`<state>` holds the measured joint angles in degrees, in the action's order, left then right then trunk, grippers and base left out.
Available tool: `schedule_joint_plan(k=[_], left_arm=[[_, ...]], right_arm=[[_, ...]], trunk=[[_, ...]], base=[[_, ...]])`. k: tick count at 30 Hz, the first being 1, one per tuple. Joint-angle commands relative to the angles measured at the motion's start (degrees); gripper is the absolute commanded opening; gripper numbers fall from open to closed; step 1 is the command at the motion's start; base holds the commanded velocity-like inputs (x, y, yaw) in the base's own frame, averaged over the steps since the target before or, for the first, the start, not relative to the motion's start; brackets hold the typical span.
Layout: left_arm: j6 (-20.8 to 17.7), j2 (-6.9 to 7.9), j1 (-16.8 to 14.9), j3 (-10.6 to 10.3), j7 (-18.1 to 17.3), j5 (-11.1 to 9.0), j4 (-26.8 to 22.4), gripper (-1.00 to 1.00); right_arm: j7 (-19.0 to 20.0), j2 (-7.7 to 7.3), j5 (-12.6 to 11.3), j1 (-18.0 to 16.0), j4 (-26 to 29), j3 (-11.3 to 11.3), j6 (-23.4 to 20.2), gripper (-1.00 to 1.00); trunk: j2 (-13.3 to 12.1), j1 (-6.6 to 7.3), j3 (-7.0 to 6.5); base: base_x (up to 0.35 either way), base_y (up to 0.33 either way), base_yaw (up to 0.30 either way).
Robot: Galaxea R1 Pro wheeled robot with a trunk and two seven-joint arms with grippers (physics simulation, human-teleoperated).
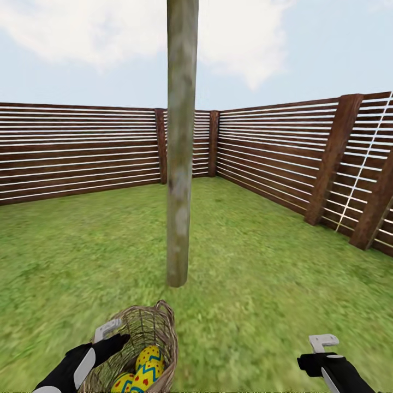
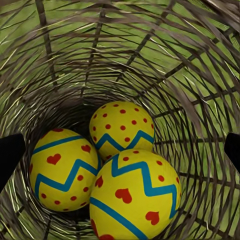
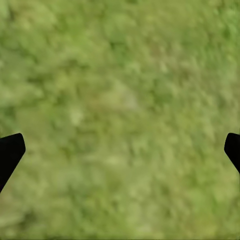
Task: Take the three Easter eggs out of the wicker basket on the lawn in the garden, then place them on the lawn next to a single tree (choose any tree) so that all three eggs are next to the same tree and none are left in the basket.
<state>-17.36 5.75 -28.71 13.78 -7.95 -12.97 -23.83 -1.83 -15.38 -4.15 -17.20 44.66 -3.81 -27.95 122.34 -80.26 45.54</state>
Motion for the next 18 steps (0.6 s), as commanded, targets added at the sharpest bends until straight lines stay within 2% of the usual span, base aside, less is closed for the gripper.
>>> schedule_joint_plan(k=[1,8,18], left_arm=[[-0.5,-0.03,0.0,0.4,-0.2,-0.3,-0.1,1.0],[-0.5,-0.03,0.0,0.4,-0.2,-0.3,-0.1,1.0],[-0.4,-0.03,0.0,0.2,-0.2,-0.3,2.4,1.0]], right_arm=[[-0.2,-0.05,-0.4,0.0,0.0,-0.2,-0.3,1.0],[-0.2,0.0,-0.4,0.0,0.0,-0.2,-0.3,1.0],[-0.2,0.0,-0.4,0.0,0.0,-0.2,-0.3,1.0]], trunk=[[0.4,-0.22,0.24],[3.2,-1.75,1.5],[7.3,-3.95,3.3]], base=[[0.0,0.0,0.0],[0.0,0.0,0.0],[0.0,0.0,0.0]])
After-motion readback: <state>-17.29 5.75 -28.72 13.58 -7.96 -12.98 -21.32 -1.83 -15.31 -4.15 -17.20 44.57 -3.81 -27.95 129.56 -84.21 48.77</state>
